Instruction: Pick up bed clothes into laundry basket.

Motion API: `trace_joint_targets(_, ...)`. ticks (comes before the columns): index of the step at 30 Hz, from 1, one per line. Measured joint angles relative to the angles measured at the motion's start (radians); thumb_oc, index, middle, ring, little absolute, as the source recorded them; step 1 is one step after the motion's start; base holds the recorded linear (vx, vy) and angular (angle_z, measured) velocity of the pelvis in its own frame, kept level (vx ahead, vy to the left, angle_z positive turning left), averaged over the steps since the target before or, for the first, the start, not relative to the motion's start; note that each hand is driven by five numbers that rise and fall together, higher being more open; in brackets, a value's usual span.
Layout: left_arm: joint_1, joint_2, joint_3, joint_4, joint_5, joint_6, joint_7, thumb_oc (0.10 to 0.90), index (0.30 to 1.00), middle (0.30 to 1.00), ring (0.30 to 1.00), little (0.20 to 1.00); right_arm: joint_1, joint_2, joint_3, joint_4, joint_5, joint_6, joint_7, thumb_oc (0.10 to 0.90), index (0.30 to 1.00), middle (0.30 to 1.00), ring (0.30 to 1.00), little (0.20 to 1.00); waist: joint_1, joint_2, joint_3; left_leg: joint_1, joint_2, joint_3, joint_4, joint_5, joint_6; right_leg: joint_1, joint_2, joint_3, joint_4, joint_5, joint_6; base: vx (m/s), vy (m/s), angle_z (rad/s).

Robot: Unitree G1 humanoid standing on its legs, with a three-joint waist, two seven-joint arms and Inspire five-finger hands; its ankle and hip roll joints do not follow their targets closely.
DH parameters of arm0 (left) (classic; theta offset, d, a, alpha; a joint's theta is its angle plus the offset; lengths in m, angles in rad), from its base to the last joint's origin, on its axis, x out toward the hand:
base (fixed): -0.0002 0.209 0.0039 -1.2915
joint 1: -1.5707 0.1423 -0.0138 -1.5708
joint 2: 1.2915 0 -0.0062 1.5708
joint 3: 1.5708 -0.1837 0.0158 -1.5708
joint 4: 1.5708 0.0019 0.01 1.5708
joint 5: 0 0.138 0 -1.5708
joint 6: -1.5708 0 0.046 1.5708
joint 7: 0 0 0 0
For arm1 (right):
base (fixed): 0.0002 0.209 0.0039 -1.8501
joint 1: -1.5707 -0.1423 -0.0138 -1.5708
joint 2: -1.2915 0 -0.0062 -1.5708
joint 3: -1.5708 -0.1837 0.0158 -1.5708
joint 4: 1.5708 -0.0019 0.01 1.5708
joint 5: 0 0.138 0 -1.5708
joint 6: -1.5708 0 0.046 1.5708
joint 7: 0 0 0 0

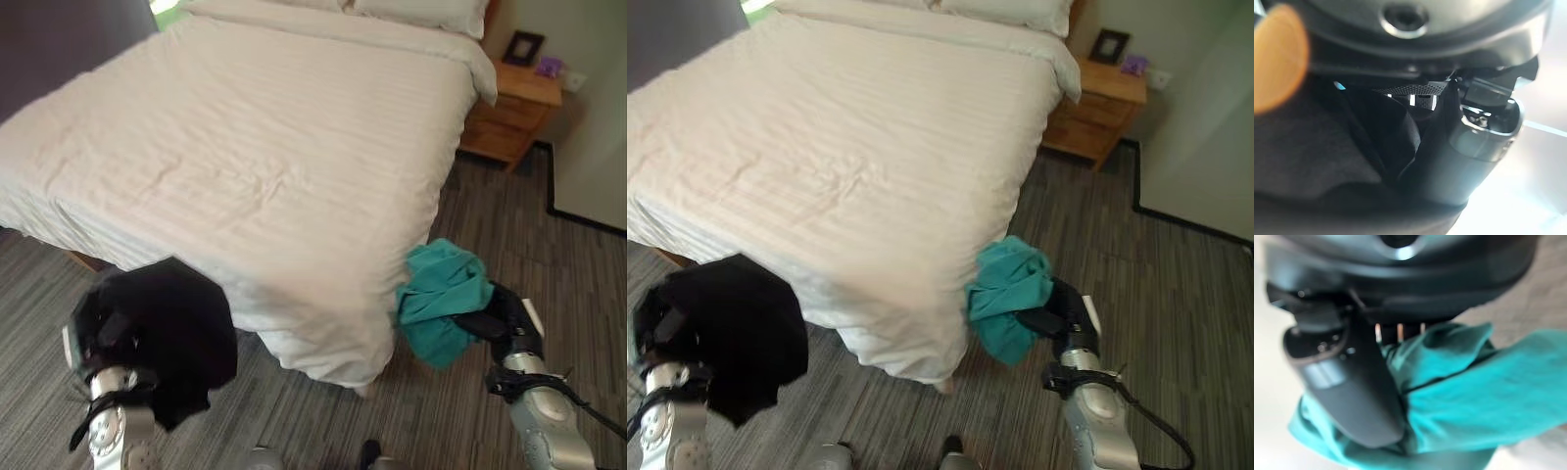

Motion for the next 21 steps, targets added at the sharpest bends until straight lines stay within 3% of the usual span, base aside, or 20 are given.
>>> trace_joint_targets(1, -0.016, 0.021, -0.012, 0.006, -0.002, -0.001, -0.003, 0.4, 0.3, 0.3, 0.3, 0.3, 0.015, 0.021, 0.002, -0.002, 0.0, 0.0, 0.002, 0.4, 0.3, 0.3, 0.3, 0.3, -0.01, -0.02, -0.003, 0.002, -0.034, 0.007, -0.018, 0.012, 0.016, -0.003, -0.035, 0.011, -0.009, 0.018, 0.019, -0.58, 0.387, 0.01)
trace_joint_targets(3, -0.018, 0.045, -0.043, 0.006, -0.006, -0.001, -0.006, 0.4, 0.3, 0.3, 0.3, 0.3, 0.042, 0.04, 0.014, -0.009, -0.003, 0.0, 0.006, 0.4, 0.3, 0.3, 0.3, 0.3, -0.026, -0.039, -0.021, -0.002, -0.08, 0.024, -0.046, 0.027, 0.052, -0.008, -0.084, -0.001, -0.037, 0.054, 0.011, -0.48, 0.357, 0.03)
trace_joint_targets(4, -0.016, 0.054, -0.069, 0.004, -0.006, -0.004, -0.006, 0.4, 0.3, 0.3, 0.3, 0.3, 0.068, 0.071, -0.004, -0.035, -0.005, -0.002, 0.006, 0.4, 0.3, 0.3, 0.3, 0.3, -0.031, -0.039, -0.041, -0.034, -0.107, 0.027, -0.035, 0.042, 0.069, -0.017, -0.117, -0.005, -0.067, 0.082, 0.047, -0.5, 0.35, 0.05)
trace_joint_targets(6, -0.013, 0.058, -0.081, 0.011, 0.008, -0.003, -0.012, 0.4, 0.3, 0.3, 0.3, 0.3, 0.068, 0.087, 0.005, -0.037, -0.016, -0.001, 0.003, 0.4, 0.3, 0.3, 0.3, 0.3, -0.041, -0.031, -0.04, -0.064, -0.149, 0.055, -0.014, 0.046, 0.081, -0.049, -0.15, 0.013, -0.082, 0.119, 0.055, -0.44, 0.262, -0.14)
trace_joint_targets(8, 0.006, 0.064, -0.079, 0.016, 0.037, 0.001, -0.015, 0.4, 0.3, 0.3, 0.3, 0.3, 0.076, 0.092, 0.035, -0.018, -0.025, 0.008, 0.004, 0.4, 0.3, 0.3, 0.3, 0.3, -0.042, -0.017, -0.033, -0.09, -0.155, 0.093, 0.03, 0.044, 0.096, -0.064, -0.142, 0.028, -0.088, 0.17, 0.03, -0.48, 0.199, -0.47)
trace_joint_targets(10, 0.017, 0.065, -0.063, 0.02, 0.043, 0.002, -0.026, 0.4, 0.3, 0.3, 0.3, 0.3, 0.073, 0.086, 0.057, -0.001, -0.029, 0.016, 0.018, 0.4, 0.3, 0.3, 0.3, 0.3, -0.026, -0.006, -0.023, -0.1, -0.143, 0.156, 0.062, 0.029, 0.117, -0.088, -0.116, 0.007, -0.103, 0.265, 0.036, -0.42, 0.167, -0.82)
trace_joint_targets(11, 0.018, 0.062, -0.053, 0.024, 0.043, 0.002, -0.027, 0.4, 0.3, 0.3, 0.3, 0.3, 0.069, 0.079, 0.066, -0.001, -0.033, 0.018, 0.024, 0.4, 0.3, 0.3, 0.3, 0.3, -0.012, 0.009, -0.013, -0.099, -0.111, 0.182, 0.06, 0.018, 0.134, -0.104, -0.092, -0.015, -0.071, 0.256, 0.038, -0.38, 0.122, -0.82)
trace_joint_targets(13, 0.037, 0.044, -0.029, 0.027, 0.044, 0.003, -0.028, 0.4, 0.3, 0.3, 0.3, 0.3, 0.07, 0.075, 0.084, 0.0, -0.036, 0.02, 0.028, 0.4, 0.3, 0.3, 0.3, 0.3, 0.01, 0.029, -0.01, -0.083, -0.055, 0.218, 0.028, 0.043, 0.132, -0.149, -0.033, -0.06, 0.176, 0.036, -0.011, -0.36, 0.035, -0.64)
trace_joint_targets(14, 0.05, 0.033, -0.016, 0.015, 0.043, 0.004, -0.026, 0.4, 0.3, 0.3, 0.3, 0.3, 0.068, 0.074, 0.088, -0.004, -0.037, 0.02, 0.028, 0.4, 0.3, 0.3, 0.3, 0.3, 0.027, 0.029, -0.013, -0.077, -0.035, 0.238, -0.002, 0.072, 0.117, -0.155, -0.005, -0.068, 0.284, -0.039, -0.023, -0.24, -0.068, -0.58)
trace_joint_targets(15, 0.065, 0.021, 0.0, -0.003, 0.043, 0.004, -0.026, 0.4, 0.3, 0.3, 0.3, 0.3, 0.06, 0.073, 0.089, -0.006, -0.037, 0.02, 0.028, 0.4, 0.3, 0.3, 0.3, 0.3, 0.051, 0.025, -0.018, -0.07, -0.018, 0.248, -0.037, 0.086, 0.108, -0.142, 0.019, -0.101, 0.331, -0.118, -0.026, -0.14, -0.096, -0.54)
trace_joint_targets(16, 0.064, 0.026, 0.007, -0.003, 0.043, 0.004, -0.025, 0.4, 0.3, 0.3, 0.3, 0.3, 0.049, 0.072, 0.088, -0.009, -0.038, 0.02, 0.026, 0.4, 0.3, 0.3, 0.3, 0.3, 0.07, 0.013, -0.022, -0.076, -0.011, 0.258, -0.06, 0.123, 0.095, -0.104, 0.024, -0.126, 0.3, -0.175, -0.025, -0.22, -0.208, -0.43)
trace_joint_targets(17, 0.065, 0.026, 0.018, -0.002, 0.042, 0.008, -0.023, 0.4, 0.3, 0.3, 0.3, 0.3, 0.032, 0.073, 0.09, -0.009, -0.042, 0.02, 0.024, 0.4, 0.3, 0.3, 0.3, 0.3, 0.085, -0.003, -0.025, -0.073, -0.016, 0.263, -0.087, 0.131, 0.082, -0.066, 0.032, -0.137, 0.206, -0.206, -0.037, -0.13, -0.166, -0.28)
trace_joint_targets(18, 0.074, 0.008, 0.021, 0.0, 0.041, 0.014, -0.019, 0.4, 0.3, 0.3, 0.3, 0.3, 0.003, 0.066, 0.093, -0.004, -0.042, 0.021, 0.021, 0.4, 0.3, 0.3, 0.3, 0.3, 0.096, 0.02, -0.024, -0.066, 0.007, 0.263, -0.116, 0.169, 0.084, -0.05, 0.066, -0.142, 0.161, -0.171, -0.071, -0.11, -0.19, -0.2)
trace_joint_targets(21, 0.09, -0.018, 0.016, -0.004, 0.041, 0.014, -0.027, 0.4, 0.3, 0.3, 0.3, 0.3, -0.034, 0.041, 0.104, -0.005, -0.042, 0.021, 0.02, 0.4, 0.3, 0.3, 0.3, 0.3, 0.131, 0.038, -0.036, -0.054, 0.037, 0.279, -0.159, 0.195, 0.085, -0.047, 0.117, -0.118, 0.096, -0.146, -0.094, -0.03, -0.05, -0.28)
